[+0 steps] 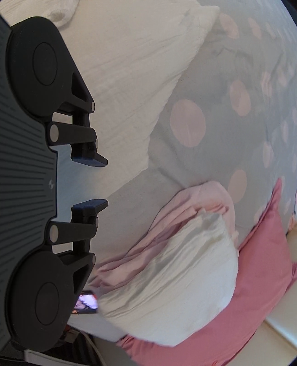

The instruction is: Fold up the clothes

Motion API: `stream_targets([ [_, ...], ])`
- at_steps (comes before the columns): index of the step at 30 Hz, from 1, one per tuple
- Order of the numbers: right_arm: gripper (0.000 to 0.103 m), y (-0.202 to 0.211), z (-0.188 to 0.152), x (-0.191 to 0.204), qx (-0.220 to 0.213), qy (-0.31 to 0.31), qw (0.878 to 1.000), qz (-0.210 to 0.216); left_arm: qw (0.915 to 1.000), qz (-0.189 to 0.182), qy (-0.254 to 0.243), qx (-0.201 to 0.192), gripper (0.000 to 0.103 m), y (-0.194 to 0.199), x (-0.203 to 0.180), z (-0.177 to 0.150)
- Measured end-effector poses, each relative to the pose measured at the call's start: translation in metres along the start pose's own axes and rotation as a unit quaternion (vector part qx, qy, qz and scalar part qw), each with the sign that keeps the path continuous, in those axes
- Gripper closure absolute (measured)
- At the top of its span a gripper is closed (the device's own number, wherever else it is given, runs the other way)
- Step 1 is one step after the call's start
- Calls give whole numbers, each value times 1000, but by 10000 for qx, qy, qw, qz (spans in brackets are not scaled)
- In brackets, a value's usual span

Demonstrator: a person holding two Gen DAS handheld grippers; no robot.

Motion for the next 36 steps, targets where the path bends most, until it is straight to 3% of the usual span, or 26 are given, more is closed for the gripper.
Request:
stream_targets([
  [4,83,-6,4,9,27,268,9996,59,9994,-5,320,133,73,-16,-1,13],
  [7,88,-5,3,16,20,429,9990,88,9986,207,428,222,68,-30,-1,19],
  [11,89,4,5,30,-74,557,9975,426,9967,377,671,268,70,-42,7,17],
  [13,89,11,6,43,-166,783,9958,452,9970,452,582,220,85,-40,8,15],
  [16,89,16,9,62,-239,1055,9930,469,9978,290,594,105,98,-31,16,14],
  [25,89,26,14,108,-306,1578,9846,690,9925,-573,922,-555,100,44,65,-1],
  [31,90,18,16,144,-221,1905,9777,855,9830,-712,1426,-912,100,77,126,-30],
  [36,90,-7,22,166,21,2052,9743,934,9753,-712,1844,-985,100,70,174,-60],
])
Point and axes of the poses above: each gripper's, at about its wrist camera, not at the fingertips, and y roughly against the way its jaws point, x to its left, z to its top, the point moved 3 cm from there along -y, roughly the way its jaws point, and after that the axes turned 5 degrees about z, right-handed, at the moved point
